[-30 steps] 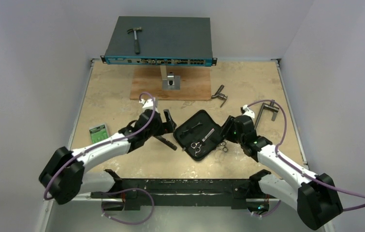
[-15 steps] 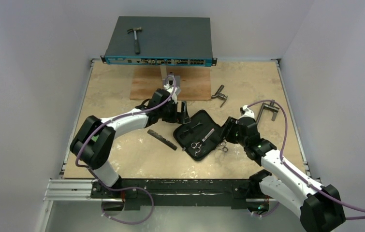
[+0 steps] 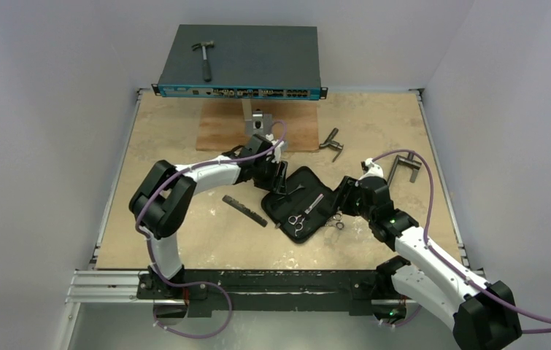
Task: Sort the hair-cutting tools
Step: Move the hairdressing tool bag to the center of the board.
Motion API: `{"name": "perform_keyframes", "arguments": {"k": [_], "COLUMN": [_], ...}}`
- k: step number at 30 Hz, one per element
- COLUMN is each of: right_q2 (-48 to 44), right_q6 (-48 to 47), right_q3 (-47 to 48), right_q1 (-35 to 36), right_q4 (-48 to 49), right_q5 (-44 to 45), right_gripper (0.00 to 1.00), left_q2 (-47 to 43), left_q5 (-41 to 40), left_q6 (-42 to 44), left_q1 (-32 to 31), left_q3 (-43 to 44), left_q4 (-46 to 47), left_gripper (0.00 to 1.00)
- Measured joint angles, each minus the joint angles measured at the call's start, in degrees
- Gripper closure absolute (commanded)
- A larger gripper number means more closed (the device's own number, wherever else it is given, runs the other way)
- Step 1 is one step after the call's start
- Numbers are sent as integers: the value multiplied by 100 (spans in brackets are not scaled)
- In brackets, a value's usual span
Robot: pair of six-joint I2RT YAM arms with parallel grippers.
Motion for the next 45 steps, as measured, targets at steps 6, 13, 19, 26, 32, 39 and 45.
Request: {"name": "perform_keyframes", "arguments": {"k": [6,13,19,26,32,39,45], "right_q2": [83,116,186,470,1064,1451,1342], "right_q6": [-26,-24,-22,-24,-26,-28,-120], "right_q3": [0,0,0,0,7,11,284], "right_q1": [-4,-4,-4,-4,-4,-4,-2], "right_q4": [79,140,291,424,579,654,323], "right_q5": [-2,-4,-4,-9,-48,-149,-146], "right_gripper": [53,53,54,54,54,54,53], "left_q2": [0,-599,-1355,-2660,-3635,-3967,-3536], "left_q5": [-184,-498,-1047,-2138,-3222,-3683,-3504], "left_q6": [9,-195,-442,-955,-1687,-2133,-2107], "left_q1": [-153,-155,-155,-155,-155,-155,-155], "left_q3": [-107,-767,-1478,-2511,-3086,-3545,-3434], "left_q4": [37,365,570,459,11,9,382], "left_gripper": [80,100,100,100,100,100,100]}}
